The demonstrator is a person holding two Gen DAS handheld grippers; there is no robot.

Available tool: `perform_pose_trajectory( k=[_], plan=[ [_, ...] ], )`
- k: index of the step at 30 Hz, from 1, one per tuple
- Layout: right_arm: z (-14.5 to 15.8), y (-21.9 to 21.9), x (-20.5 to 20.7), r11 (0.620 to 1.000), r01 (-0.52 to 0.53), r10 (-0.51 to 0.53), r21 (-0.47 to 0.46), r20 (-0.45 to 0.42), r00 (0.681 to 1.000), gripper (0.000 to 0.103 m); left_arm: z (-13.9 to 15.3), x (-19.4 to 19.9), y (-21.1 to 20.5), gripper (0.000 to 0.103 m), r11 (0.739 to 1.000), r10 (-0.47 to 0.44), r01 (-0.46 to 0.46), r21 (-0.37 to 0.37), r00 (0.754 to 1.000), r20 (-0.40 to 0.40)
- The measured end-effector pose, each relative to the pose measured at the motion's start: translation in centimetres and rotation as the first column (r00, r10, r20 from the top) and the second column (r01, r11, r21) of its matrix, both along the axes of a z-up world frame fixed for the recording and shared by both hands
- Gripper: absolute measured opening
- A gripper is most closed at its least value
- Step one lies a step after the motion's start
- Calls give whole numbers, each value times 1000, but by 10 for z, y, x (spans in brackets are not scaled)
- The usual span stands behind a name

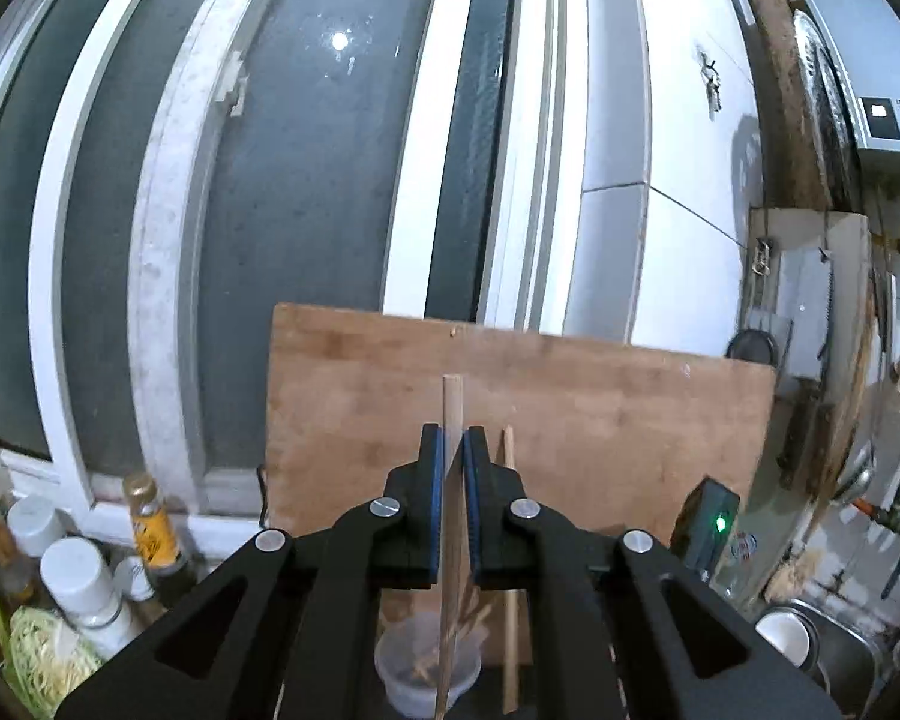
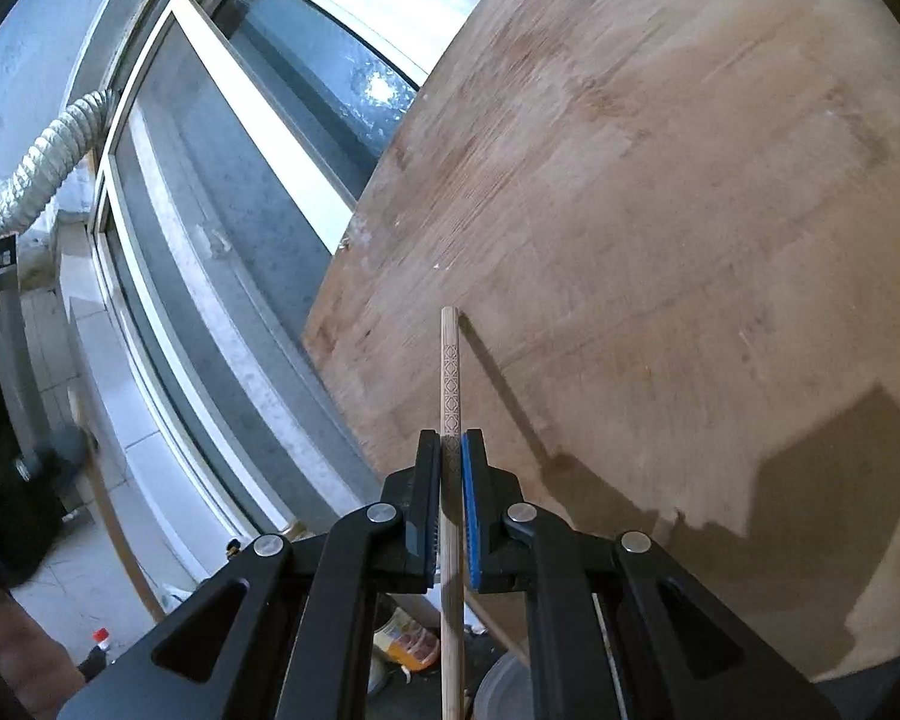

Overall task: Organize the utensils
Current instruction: 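Lower the chopsticks into the cup and open both tools to release them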

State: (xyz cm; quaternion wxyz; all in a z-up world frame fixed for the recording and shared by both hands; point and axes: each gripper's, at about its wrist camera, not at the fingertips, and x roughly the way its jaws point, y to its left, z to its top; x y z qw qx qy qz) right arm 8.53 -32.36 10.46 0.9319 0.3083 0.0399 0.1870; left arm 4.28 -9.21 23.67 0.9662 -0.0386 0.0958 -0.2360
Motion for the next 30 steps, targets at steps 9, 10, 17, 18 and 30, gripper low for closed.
perform_pose_trajectory(
  k=[9,10,17,18,30],
  plan=[
    [-8,3,21,999,20,-21,-28,-41,999,8,-21,54,-18,6,1000,-20,20,-20,999,-37],
    [-10,2,23,999,27,-29,-32,-51,998,8,-27,59,-19,6,999,-26,25,-23,999,-40],
    [-16,1,24,996,34,-43,-80,-114,993,8,-69,82,-26,6,998,-41,36,-50,994,-104],
    [-16,1,24,996,31,-41,-87,-117,992,8,-75,84,-26,6,998,-40,33,-60,993,-108],
    [-40,28,50,983,-78,35,-164,-255,966,8,-136,100,-11,6,976,25,-72,-204,974,-223]
  ],
)
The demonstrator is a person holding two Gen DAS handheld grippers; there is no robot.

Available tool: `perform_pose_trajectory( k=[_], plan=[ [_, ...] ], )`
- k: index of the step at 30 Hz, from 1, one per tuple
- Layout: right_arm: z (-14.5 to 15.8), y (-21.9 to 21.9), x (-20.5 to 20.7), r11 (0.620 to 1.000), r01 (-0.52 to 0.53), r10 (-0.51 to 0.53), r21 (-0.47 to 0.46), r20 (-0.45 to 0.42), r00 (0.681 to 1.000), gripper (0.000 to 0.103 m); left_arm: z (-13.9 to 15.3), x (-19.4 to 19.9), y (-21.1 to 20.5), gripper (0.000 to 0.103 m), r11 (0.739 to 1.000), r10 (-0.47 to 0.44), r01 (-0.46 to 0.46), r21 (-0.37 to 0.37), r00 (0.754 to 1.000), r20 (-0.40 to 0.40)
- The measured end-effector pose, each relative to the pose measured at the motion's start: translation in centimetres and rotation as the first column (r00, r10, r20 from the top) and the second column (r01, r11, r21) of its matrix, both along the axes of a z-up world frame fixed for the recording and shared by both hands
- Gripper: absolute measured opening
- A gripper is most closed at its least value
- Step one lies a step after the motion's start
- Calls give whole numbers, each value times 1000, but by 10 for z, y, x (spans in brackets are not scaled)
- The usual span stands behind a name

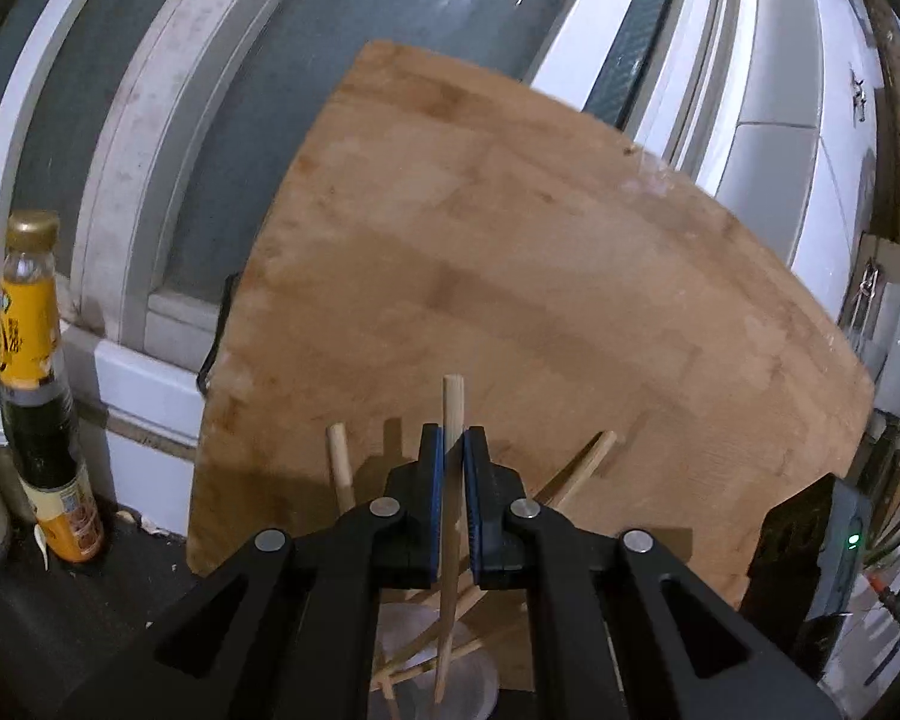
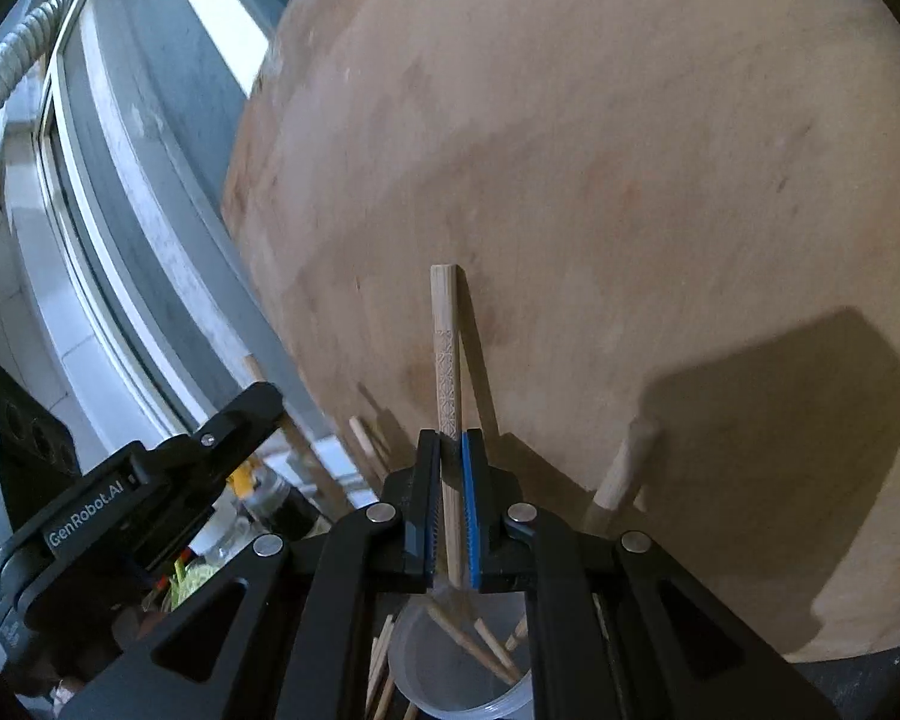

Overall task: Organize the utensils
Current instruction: 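Lower the chopsticks into the cup and open both tools to release them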

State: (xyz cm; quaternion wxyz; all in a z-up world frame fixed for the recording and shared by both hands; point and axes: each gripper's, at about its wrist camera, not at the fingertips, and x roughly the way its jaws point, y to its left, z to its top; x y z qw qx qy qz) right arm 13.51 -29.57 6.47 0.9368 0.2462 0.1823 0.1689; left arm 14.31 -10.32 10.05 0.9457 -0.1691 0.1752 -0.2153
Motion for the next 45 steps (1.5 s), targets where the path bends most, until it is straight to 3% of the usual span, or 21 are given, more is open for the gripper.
perform_pose_trajectory(
  k=[16,33,35,38,39,45],
  plan=[
    [-17,9,13,998,-22,18,-60,-68,998,8,-38,16,10,6,999,9,-7,45,999,-35],
    [-20,32,25,994,-35,21,-106,-128,992,8,-50,28,28,9,993,21,-10,118,995,-95],
    [-18,34,24,992,-20,2,-128,-139,990,9,-46,24,35,19,995,8,2,104,995,-97],
    [-16,36,20,985,15,-39,-174,-134,990,26,-38,12,41,33,994,-11,19,112,998,-68],
    [-15,37,18,981,29,-55,-190,-130,990,31,-34,7,42,34,991,6,1,136,999,-51],
    [-8,41,10,972,32,-66,-234,-141,988,35,-28,-13,54,48,953,124,-128,276,992,29]
  ],
)
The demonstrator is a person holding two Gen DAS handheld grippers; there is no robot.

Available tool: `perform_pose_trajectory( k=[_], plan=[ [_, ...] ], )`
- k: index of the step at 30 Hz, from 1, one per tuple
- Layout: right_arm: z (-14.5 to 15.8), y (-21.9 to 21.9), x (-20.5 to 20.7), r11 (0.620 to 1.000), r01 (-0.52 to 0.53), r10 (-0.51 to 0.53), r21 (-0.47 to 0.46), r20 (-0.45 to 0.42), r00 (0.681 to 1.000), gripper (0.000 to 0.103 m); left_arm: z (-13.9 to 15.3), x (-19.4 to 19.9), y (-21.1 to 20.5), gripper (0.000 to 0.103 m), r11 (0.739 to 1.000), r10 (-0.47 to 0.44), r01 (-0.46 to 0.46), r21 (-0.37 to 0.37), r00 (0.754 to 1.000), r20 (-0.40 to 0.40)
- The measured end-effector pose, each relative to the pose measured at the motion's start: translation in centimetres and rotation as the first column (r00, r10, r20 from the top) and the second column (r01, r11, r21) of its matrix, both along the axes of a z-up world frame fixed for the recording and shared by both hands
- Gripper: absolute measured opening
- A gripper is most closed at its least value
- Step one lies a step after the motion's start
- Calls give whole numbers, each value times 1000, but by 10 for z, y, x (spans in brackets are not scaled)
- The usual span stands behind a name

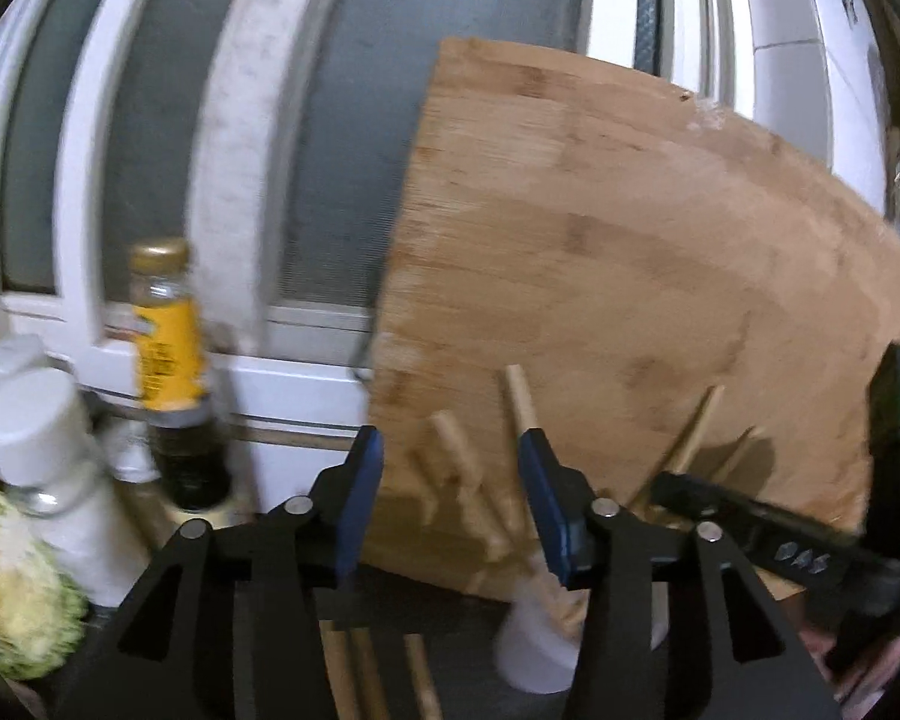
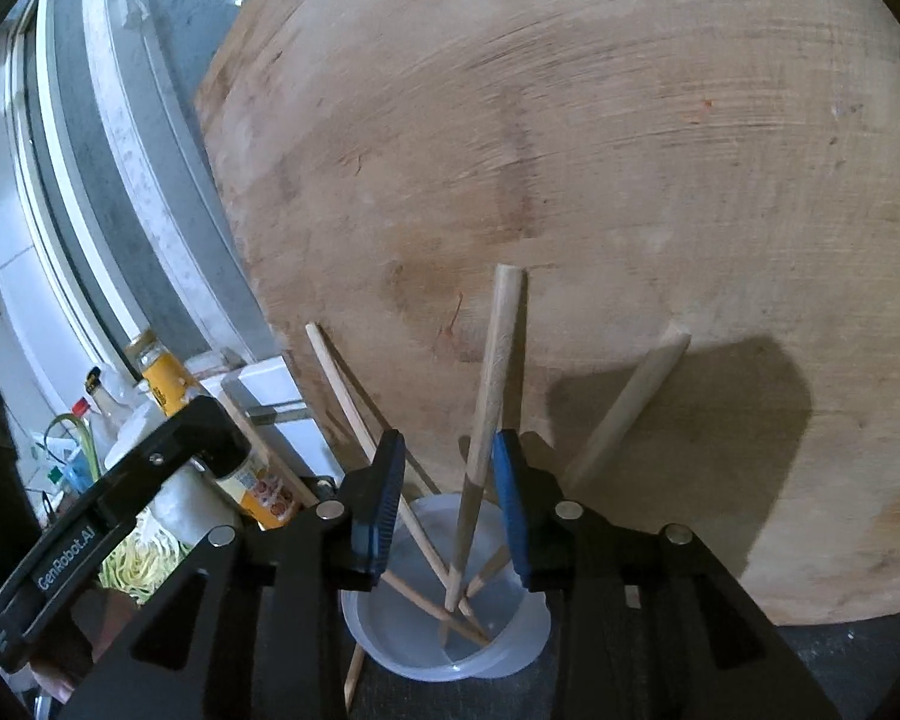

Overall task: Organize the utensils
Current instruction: 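Lower the chopsticks into the cup and open both tools to release them, then move both tools back toward the remaining chopsticks on the counter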

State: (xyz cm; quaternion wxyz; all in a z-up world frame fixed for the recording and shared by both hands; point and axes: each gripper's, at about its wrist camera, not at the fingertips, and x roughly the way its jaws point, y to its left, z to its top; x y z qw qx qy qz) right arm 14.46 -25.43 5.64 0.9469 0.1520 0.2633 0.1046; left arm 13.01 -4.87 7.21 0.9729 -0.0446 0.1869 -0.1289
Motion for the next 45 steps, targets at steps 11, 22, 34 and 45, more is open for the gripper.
perform_pose_trajectory(
  k=[11,22,34,45],
  plan=[
    [-17,28,1,988,10,-41,-157,-197,979,43,-25,13,42,56,981,169,-150,122,973,-160],
    [-11,31,-13,995,-23,11,-95,-125,992,43,-63,44,66,73,971,228,-173,166,878,-421],
    [2,54,-33,984,-140,146,-107,48,988,43,-89,60,75,82,977,206,-137,165,817,-538],
    [-6,67,-32,972,-172,180,-162,36,983,42,-89,53,65,85,977,166,-68,202,840,-516]
  ],
)
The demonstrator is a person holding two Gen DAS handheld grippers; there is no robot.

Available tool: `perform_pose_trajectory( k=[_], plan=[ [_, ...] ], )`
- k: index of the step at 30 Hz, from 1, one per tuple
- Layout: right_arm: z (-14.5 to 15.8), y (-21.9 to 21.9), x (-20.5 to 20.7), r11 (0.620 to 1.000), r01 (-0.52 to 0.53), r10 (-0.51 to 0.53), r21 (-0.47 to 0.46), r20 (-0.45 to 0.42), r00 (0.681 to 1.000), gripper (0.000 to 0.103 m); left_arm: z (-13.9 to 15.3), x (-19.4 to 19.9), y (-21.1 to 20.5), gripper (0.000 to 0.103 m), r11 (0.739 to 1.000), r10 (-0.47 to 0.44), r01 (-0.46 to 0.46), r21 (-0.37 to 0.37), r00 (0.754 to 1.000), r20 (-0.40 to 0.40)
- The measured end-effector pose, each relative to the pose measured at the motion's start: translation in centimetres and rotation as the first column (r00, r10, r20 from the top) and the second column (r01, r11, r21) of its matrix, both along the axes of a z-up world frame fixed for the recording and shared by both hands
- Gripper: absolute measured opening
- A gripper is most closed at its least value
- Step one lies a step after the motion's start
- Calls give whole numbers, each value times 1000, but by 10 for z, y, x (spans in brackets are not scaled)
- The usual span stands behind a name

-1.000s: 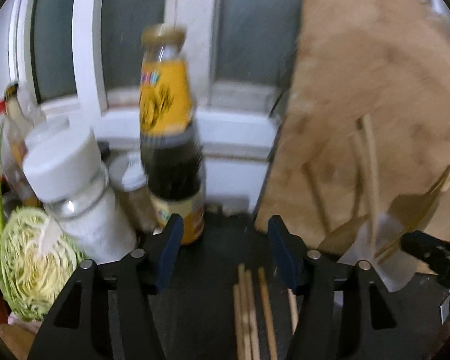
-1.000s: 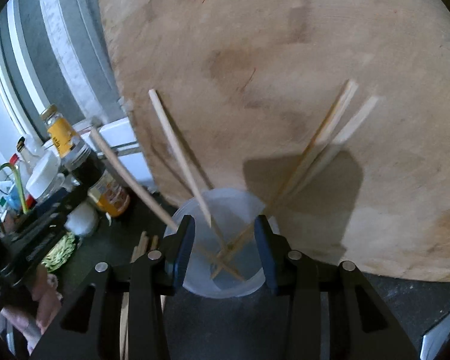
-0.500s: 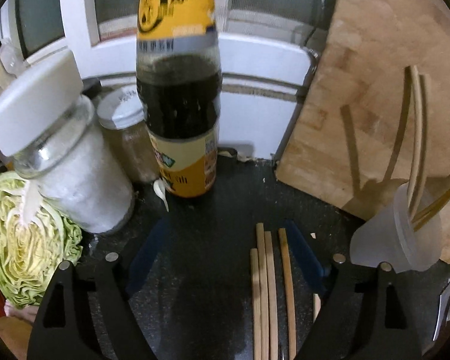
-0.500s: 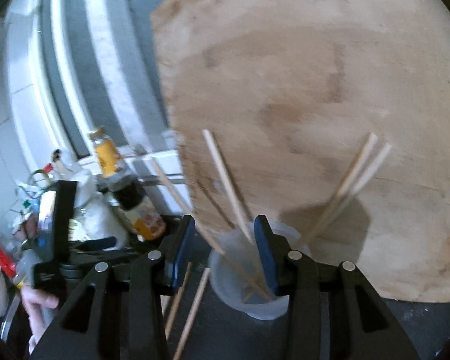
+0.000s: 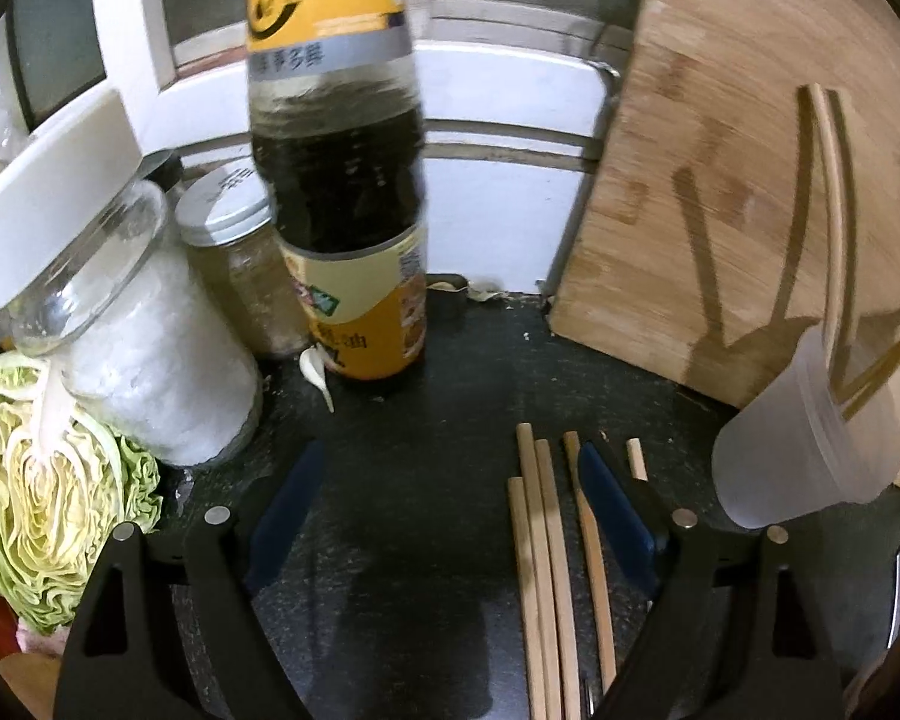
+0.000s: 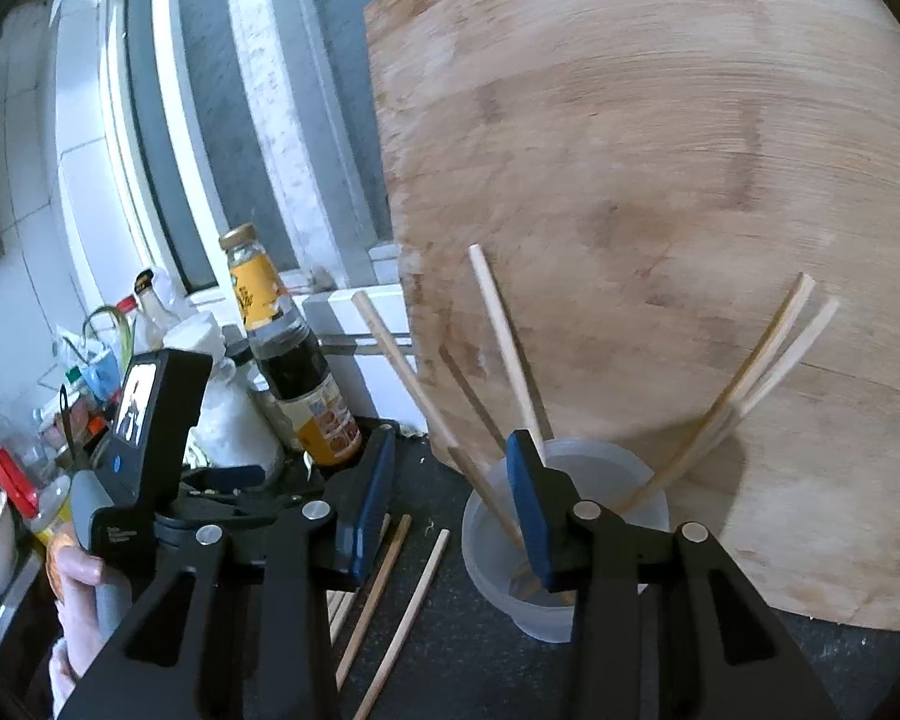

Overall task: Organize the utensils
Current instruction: 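Move both tools back toward the remaining chopsticks on the counter, then grasp one wooden chopstick with the left tool while the right tool grasps another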

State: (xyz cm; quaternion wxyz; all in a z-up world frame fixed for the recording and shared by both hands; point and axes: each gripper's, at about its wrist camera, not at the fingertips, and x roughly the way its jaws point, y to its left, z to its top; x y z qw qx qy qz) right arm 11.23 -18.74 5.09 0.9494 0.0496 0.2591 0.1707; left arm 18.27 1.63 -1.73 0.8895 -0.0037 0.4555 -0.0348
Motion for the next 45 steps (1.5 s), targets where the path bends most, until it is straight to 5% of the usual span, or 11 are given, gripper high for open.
perform_pose_trajectory(
  k=[6,10,12,17,19,41,45],
  plan=[
    [-2,8,0,998,15,-14,-58,3,1000,42,-1,1,-5,90,1000,-18,18,26,1000,-7],
    [-5,9,1,999,-13,12,-49,-25,1000,42,-12,9,-4,91,999,-37,35,-25,995,-91],
    [-6,11,1,998,-17,15,-61,-22,1000,42,-15,10,-7,80,1000,-26,27,8,994,-105],
    [-8,15,0,997,-18,16,-80,-23,1000,38,-28,14,-9,32,1000,-18,20,9,984,-178],
    [-9,16,1,996,-17,15,-86,-23,1000,37,-32,15,-10,24,1000,-13,17,16,982,-190],
    [-14,11,8,997,-1,-2,-81,-46,999,36,-49,17,-44,9,995,-73,85,46,974,-212],
    [-19,13,10,999,-33,29,-43,-94,995,28,-48,17,-46,8,996,-70,78,34,976,-206]
  ],
)
